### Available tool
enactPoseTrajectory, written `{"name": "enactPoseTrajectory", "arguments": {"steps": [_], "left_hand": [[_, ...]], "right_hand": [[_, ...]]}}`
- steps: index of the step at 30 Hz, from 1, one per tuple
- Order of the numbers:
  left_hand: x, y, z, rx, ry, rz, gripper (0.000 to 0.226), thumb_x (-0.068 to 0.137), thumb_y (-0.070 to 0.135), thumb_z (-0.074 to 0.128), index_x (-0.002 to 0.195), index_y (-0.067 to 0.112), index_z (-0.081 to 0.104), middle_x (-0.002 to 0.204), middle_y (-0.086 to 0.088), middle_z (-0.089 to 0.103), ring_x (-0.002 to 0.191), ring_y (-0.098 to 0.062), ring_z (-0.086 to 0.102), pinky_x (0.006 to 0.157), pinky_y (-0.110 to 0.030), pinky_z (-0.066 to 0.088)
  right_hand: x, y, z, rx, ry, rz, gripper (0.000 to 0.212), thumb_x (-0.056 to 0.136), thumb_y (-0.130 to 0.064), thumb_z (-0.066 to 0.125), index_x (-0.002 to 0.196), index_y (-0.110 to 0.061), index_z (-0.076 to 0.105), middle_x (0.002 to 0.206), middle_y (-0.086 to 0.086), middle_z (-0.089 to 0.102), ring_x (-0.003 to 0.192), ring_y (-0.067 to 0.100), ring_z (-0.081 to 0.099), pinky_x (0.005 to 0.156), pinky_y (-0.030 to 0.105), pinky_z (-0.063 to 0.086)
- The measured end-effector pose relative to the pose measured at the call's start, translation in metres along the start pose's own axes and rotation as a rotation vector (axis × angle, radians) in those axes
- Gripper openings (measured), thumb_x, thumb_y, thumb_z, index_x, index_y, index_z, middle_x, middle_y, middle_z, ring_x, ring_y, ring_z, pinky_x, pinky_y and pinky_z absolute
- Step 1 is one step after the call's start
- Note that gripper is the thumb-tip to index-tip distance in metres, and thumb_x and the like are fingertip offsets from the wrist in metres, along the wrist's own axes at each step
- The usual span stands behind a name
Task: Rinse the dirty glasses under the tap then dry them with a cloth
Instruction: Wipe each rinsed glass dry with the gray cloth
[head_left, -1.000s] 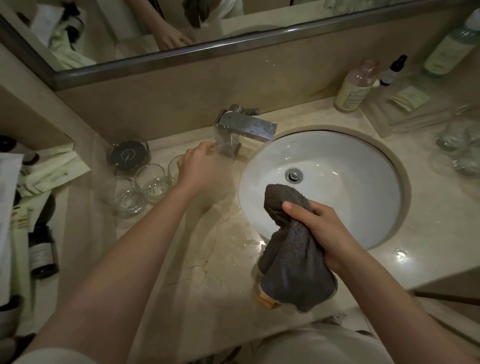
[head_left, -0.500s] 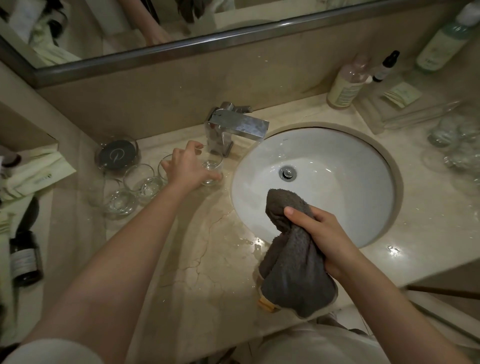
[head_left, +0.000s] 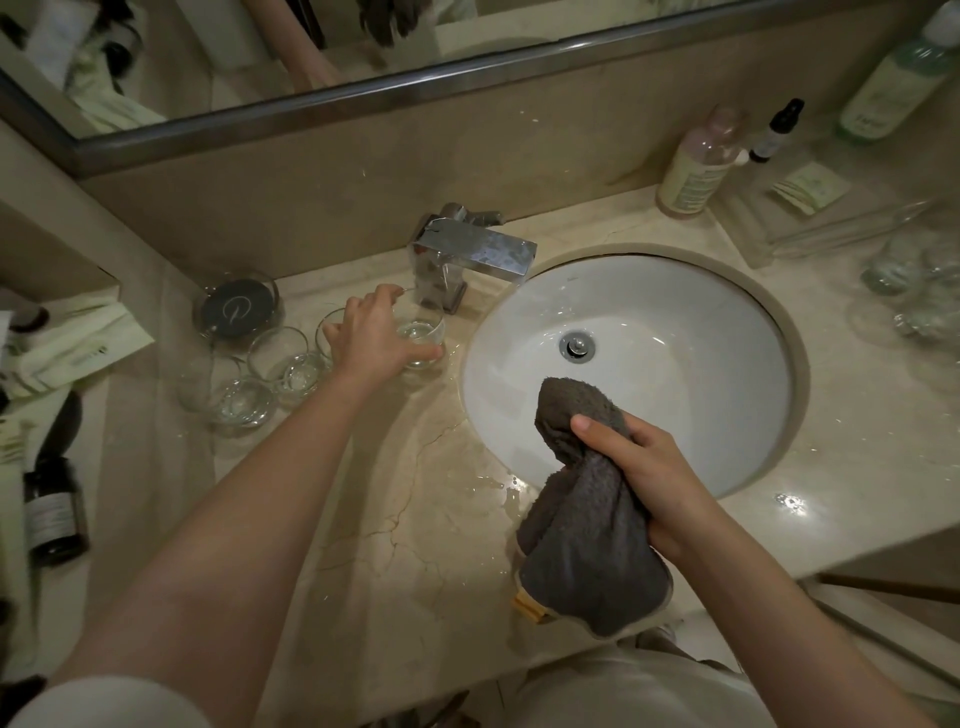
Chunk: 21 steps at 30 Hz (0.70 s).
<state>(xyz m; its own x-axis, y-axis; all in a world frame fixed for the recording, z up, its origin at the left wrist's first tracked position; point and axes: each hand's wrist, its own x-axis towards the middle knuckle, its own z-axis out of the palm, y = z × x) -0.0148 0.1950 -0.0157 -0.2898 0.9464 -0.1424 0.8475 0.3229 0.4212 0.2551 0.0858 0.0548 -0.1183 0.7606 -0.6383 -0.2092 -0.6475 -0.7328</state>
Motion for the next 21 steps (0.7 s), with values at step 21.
{"name": "enactPoseTrajectory", "arguments": {"steps": [21], "left_hand": [[0.003,-0.002,-0.002,-0.023,-0.047,-0.004,0.095,0.061,0.050,0.087,0.140,0.022,0.043,0.138,0.003,0.054,0.132,-0.022,0.039,0.105,-0.046,0.033]], "right_hand": [[-0.001,-0.003,-0.015,-0.020,0.010,0.008,0.040,0.066,-0.026,0.074,0.097,-0.002,0.070,0.083,0.017,0.068,0.072,0.030,0.065,0.068,0.038,0.057]]}}
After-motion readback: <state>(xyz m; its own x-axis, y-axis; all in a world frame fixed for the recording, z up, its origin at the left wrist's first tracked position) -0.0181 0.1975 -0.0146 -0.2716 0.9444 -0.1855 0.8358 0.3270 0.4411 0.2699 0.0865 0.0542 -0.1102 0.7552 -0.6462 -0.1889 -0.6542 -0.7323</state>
